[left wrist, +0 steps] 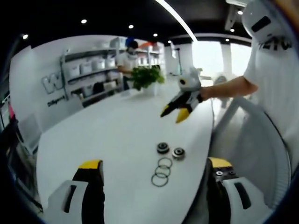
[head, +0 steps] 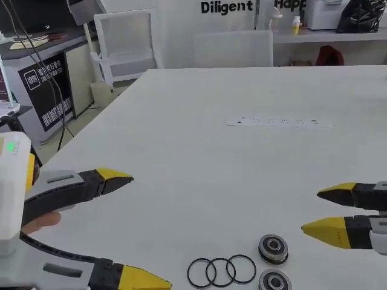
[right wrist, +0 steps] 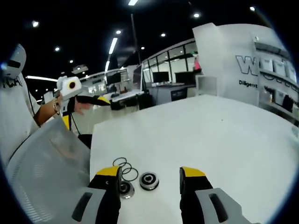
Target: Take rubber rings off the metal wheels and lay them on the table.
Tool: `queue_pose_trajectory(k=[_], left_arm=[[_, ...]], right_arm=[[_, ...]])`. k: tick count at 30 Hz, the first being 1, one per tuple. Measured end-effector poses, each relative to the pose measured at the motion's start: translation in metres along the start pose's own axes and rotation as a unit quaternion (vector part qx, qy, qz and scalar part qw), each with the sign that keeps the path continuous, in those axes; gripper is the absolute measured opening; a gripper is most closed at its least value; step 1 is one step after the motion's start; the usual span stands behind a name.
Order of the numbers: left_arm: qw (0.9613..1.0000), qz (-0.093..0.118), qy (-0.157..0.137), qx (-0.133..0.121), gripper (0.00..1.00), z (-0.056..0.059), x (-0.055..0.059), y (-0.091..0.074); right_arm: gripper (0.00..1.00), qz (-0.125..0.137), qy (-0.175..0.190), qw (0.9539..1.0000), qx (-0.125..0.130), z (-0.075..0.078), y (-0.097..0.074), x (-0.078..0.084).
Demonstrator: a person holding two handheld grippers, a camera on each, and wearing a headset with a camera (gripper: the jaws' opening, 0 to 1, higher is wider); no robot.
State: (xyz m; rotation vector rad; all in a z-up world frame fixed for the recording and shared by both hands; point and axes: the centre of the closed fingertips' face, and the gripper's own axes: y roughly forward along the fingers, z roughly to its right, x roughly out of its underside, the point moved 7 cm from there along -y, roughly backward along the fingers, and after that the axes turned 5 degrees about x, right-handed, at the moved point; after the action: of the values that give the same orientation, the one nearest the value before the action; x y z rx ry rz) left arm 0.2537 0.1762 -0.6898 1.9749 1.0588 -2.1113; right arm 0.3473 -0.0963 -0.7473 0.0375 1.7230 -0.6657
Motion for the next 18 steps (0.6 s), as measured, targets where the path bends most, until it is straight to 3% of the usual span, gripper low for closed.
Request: queue_pose_trajectory(k=[7, 18], left_arm=[[0.9988, 0.009, 0.04, 0.027, 0.9, -0.009, -0.027, 0.026], [0.9936, 0.018, 0.077, 0.081, 0.82, -0.008, -0.048, 0.082]], right_arm=[[0.43, -0.007, 0.023, 0.9997, 0.004, 0.004, 0.002, 0.014], [0.38, -0.028, 0.057, 0.9979, 0.008, -0.002, 0.013, 0.043]])
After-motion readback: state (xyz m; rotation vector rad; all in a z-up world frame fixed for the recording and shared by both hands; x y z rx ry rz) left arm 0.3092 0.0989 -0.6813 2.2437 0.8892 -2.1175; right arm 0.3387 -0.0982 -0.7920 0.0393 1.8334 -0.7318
